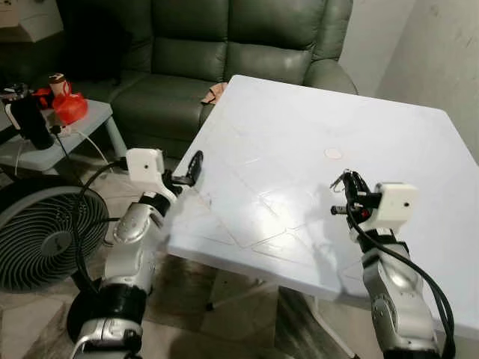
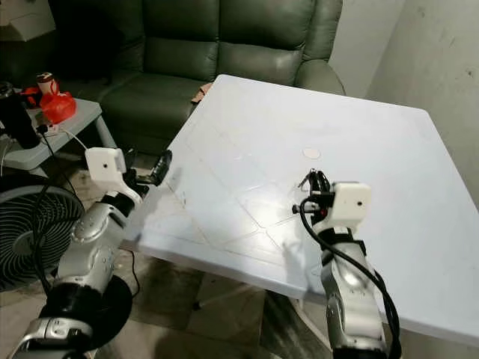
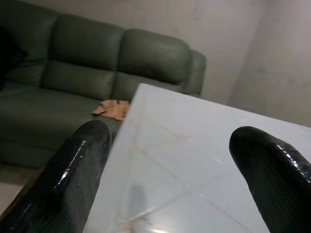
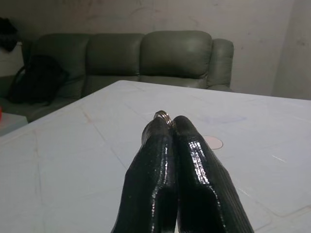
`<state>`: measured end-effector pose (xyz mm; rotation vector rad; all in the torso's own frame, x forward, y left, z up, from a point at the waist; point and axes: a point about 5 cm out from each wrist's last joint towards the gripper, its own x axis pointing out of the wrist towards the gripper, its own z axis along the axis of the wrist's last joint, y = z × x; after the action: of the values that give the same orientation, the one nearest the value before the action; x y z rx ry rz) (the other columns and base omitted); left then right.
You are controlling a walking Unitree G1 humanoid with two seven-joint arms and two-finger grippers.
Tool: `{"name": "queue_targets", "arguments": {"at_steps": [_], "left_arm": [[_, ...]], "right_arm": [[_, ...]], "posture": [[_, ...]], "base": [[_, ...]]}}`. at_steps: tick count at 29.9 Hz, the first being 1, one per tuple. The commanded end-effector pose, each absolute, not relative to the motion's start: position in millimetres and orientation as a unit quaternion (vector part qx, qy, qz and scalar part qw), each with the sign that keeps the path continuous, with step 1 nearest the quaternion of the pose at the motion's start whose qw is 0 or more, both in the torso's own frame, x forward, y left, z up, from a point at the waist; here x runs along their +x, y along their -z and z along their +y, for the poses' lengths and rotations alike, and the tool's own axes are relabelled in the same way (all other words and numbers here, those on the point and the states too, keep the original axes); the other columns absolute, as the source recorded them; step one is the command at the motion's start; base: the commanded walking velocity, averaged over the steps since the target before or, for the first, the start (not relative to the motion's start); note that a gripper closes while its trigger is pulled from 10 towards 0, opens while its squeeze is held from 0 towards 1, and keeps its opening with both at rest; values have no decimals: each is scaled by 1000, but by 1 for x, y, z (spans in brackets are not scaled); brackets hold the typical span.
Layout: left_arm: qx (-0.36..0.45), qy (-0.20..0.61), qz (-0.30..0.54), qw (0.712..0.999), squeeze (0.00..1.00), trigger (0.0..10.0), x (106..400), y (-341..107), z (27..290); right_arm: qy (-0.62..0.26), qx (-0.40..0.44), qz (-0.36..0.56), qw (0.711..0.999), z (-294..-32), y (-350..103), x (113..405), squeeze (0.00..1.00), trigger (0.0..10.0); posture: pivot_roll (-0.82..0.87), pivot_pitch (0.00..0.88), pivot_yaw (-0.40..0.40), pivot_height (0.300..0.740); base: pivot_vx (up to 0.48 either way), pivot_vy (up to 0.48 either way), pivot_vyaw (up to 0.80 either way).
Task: Hang keys on a hook
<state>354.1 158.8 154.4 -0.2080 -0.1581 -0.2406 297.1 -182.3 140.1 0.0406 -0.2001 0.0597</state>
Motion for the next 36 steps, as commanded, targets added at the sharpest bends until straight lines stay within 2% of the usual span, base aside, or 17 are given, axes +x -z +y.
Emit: {"name": "queue_targets", "arguments": {"at_steps": [1, 7, 10, 15, 29, 36], "left_arm": [[-104, 108, -85, 985, 0, 10000, 358, -159, 163], [-92, 106, -81, 987, 0, 10000, 363, -160, 164], [-94, 105, -74, 987, 0, 10000, 364, -158, 163], [-94, 99, -70, 988, 0, 10000, 367, -156, 163], [-75, 101, -67, 990, 0, 10000, 368, -156, 158], [-92, 95, -61, 989, 0, 10000, 370, -155, 161]], "right_arm": [[-24, 12, -110, 994, -185, -144, 300, 0, 10000], [-13, 5, -109, 994, -185, -143, 303, 0, 10000], [-10, 8, -103, 995, -185, -141, 304, 0, 10000], [-5, 12, -100, 995, -187, -140, 302, 0, 10000], [5, 6, -102, 995, -190, -142, 301, 0, 10000], [3, 5, -99, 995, -189, -141, 299, 0, 10000]], "posture": [[16, 0, -10, 740], [7, 0, -2, 740], [7, 0, -2, 740], [-7, 0, 3, 740], [-18, 0, 3, 740], [-17, 0, 3, 740]], "base": [[0, 0, 0], [0, 0, 0], [0, 441, -185], [0, 464, -757], [0, 0, -788], [47, 0, -788]]}}
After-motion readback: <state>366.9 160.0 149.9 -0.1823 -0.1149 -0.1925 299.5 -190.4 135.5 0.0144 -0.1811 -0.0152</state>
